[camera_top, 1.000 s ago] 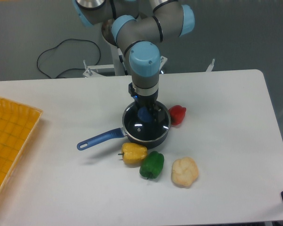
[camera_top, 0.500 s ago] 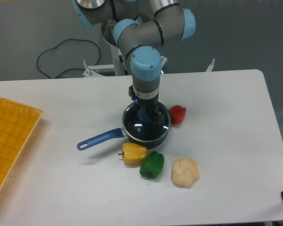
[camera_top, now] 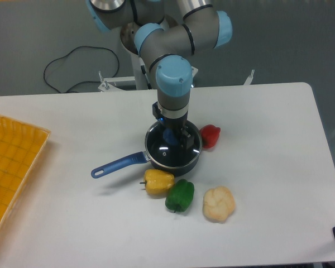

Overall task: Open the lid
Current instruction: 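Close the gripper on the blue knob of the glass lid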

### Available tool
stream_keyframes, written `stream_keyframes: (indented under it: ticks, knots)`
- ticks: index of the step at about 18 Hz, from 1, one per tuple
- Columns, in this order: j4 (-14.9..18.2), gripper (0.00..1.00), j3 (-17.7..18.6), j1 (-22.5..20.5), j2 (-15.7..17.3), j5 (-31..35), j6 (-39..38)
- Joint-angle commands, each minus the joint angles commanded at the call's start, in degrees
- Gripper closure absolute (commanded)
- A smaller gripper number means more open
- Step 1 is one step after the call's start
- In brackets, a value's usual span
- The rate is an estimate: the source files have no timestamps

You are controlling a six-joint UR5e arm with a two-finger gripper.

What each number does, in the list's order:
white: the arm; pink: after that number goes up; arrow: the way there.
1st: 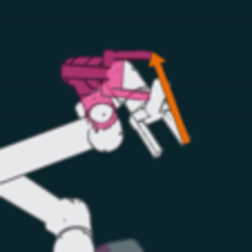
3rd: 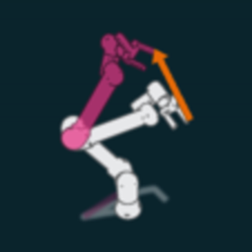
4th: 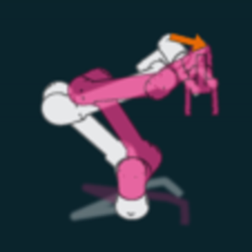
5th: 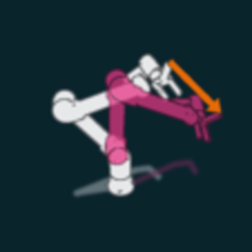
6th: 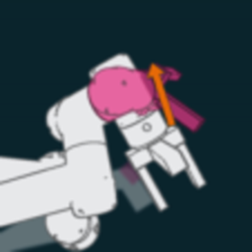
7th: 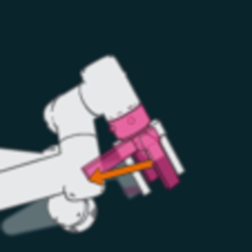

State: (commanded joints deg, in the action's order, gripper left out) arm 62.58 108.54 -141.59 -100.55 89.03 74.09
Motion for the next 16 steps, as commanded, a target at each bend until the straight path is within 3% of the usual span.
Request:
stream_keyframes:
  ticks: [6, 16]
  knots:
    - [0.0, 0.38, 0.0, -0.09, 0.0, -0.09, 0.0]
    - [0.09, 0.54, -0.79, -0.18, 0.09, -0.09, 0.0]
